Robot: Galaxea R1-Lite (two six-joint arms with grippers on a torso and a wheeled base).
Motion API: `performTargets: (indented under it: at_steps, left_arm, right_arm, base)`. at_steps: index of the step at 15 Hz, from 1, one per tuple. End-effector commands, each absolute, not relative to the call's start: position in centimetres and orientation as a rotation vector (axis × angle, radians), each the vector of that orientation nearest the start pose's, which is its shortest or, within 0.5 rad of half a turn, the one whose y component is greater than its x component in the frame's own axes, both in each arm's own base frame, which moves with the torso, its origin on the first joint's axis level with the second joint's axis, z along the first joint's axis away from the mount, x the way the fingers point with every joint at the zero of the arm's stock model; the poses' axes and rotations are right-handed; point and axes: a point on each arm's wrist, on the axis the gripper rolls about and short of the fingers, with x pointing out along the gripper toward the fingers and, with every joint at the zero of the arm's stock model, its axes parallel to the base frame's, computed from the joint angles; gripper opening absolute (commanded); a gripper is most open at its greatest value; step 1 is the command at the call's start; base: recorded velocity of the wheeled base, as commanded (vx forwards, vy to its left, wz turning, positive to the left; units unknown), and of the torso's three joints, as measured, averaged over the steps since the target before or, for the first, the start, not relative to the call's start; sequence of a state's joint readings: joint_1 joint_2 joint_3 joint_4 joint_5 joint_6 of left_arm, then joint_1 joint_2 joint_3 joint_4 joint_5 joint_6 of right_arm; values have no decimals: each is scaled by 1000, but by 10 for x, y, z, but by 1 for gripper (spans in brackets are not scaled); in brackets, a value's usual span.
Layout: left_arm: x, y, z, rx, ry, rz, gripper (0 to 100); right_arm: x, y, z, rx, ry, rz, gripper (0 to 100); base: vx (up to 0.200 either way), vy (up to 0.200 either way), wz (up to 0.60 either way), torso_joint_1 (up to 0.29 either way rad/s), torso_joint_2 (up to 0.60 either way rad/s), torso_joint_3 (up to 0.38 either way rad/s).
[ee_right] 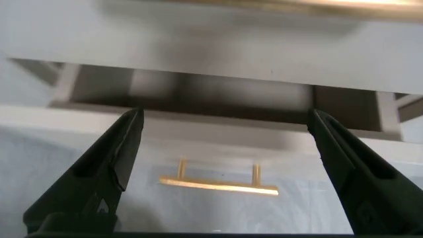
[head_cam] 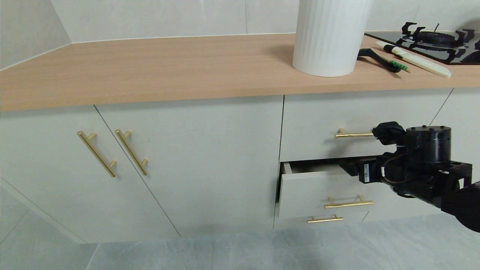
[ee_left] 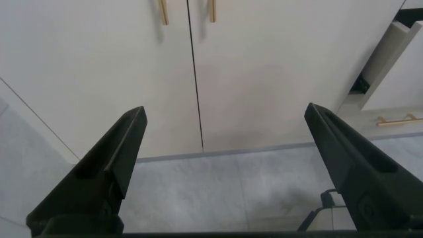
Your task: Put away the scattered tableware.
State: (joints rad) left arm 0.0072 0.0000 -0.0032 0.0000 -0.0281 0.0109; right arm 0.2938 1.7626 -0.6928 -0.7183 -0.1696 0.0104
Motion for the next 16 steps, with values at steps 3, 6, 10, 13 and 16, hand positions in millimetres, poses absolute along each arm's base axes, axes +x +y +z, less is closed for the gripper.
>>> performTargets:
  at_steps: [3,6,10,13,16]
  left_arm:
    - [-23,-1,76,11,-2,-20,100]
    - [-23,-1,76,11,-2,-21,100]
    - [-23,-1,76,11,-2,-21,100]
    - [-23,-1,76,11,-2,-20,100]
    - [-23,-1,76,11,-2,-20,100]
  right_arm:
    - [310,89,108,-83,371,97,100]
    - [318,93,101,-68,311,96,100]
    - [324,94,93,-73,304,69,100]
    - [324,95,92,-74,304,67,100]
    - [323,94,93,-76,310,66,100]
  base:
    - [0,0,0,0,0,0]
    - [0,0,0,0,0,0]
    - [0,0,0,0,0,0]
    - [0,0,0,0,0,0]
    - [0,0,0,0,0,0]
